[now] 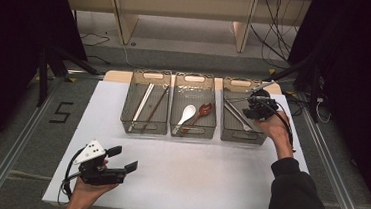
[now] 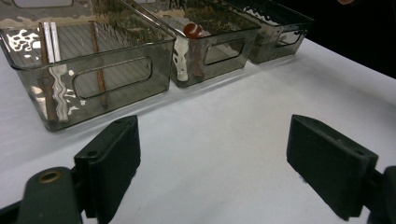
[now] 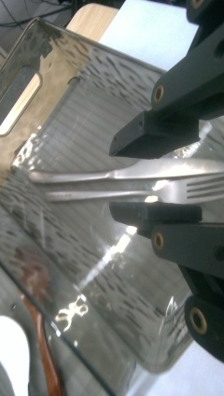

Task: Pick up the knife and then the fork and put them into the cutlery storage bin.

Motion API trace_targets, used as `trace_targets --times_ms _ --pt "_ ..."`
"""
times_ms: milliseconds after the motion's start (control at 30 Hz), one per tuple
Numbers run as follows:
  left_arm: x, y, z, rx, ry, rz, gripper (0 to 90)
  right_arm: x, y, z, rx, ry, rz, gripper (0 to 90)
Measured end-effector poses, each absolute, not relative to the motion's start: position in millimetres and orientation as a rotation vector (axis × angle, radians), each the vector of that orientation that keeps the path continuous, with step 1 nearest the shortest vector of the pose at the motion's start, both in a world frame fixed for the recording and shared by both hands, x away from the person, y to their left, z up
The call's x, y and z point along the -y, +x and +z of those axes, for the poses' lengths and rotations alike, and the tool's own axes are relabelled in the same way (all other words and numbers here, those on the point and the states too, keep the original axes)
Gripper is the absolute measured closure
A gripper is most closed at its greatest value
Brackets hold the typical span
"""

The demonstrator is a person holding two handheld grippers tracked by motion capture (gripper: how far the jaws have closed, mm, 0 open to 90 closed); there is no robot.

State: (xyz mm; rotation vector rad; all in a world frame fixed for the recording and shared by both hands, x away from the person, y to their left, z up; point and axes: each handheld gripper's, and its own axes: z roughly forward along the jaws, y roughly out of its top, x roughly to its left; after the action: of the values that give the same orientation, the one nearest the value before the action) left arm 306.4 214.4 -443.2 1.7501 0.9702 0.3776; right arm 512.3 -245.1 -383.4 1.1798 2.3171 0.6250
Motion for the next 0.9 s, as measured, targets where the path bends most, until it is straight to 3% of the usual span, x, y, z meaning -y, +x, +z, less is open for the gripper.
trace_targets --times_ms 533,900 --pt "-215 307 -444 -0.971 1.752 0.378 17.3 234 484 -377 -2.310 1.203 0.967 45.1" --pt "-214 307 -444 -0.974 1.754 0.374 17.3 220 451 -373 -2.299 1.146 1.162 36.7"
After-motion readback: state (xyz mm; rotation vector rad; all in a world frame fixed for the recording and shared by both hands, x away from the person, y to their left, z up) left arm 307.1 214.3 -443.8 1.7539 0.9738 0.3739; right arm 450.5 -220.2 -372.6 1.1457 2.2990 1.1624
